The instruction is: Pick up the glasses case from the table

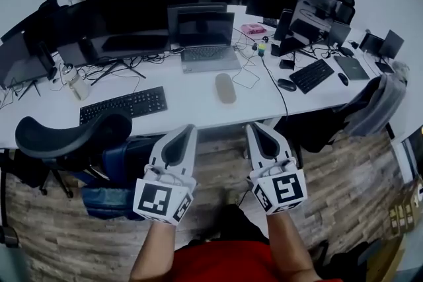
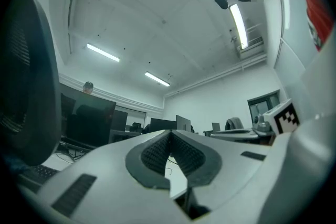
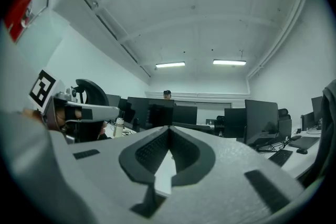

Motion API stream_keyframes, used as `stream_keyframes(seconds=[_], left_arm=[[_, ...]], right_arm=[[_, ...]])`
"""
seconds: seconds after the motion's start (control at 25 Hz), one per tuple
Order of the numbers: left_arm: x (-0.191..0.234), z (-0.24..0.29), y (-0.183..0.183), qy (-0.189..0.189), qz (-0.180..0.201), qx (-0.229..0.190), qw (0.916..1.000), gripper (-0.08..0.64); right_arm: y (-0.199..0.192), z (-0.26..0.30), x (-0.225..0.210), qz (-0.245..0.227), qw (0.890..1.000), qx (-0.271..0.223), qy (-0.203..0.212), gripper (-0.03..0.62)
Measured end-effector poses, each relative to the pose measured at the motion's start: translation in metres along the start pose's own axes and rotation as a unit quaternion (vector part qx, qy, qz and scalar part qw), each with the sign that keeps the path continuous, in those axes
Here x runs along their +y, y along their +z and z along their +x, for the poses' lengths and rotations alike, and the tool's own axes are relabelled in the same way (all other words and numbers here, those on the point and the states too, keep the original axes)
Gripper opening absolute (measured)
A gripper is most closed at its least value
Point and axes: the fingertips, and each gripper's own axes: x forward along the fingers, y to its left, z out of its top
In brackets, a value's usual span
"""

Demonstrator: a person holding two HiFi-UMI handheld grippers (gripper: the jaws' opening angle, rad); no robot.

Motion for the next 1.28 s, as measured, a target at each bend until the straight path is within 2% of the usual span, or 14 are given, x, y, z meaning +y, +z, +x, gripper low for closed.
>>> stream_keyframes(seconds=[0.28,0.48,0.64,0.92,1.08,1.28], left_arm=[[0.03,0.085,-0.029,0.036,0.006,0.013,0.9993,0.011],[0.059,0.146,-0.053,0.076,0.01,0.029,0.9966,0.011],[0.075,0.186,-0.072,0.104,0.021,0.044,0.9934,0.011],[0.103,0.221,-0.101,0.145,0.016,0.069,0.9869,0.011],[0.115,0.231,-0.114,0.148,0.006,0.079,0.9858,0.011],[0.131,0.236,-0.138,0.129,-0.006,0.08,0.9884,0.011]], right_arm=[[-0.042,0.081,-0.053,-0.003,1.0,0.017,0.022,0.005],[-0.079,0.139,-0.095,0.016,0.998,0.047,0.037,0.006],[-0.116,0.179,-0.118,0.032,0.995,0.082,0.05,0.069],[-0.178,0.234,-0.129,0.05,0.984,0.159,0.055,0.248],[-0.216,0.259,-0.129,0.061,0.975,0.21,0.04,0.325],[-0.261,0.282,-0.125,0.063,0.959,0.275,0.018,0.366]])
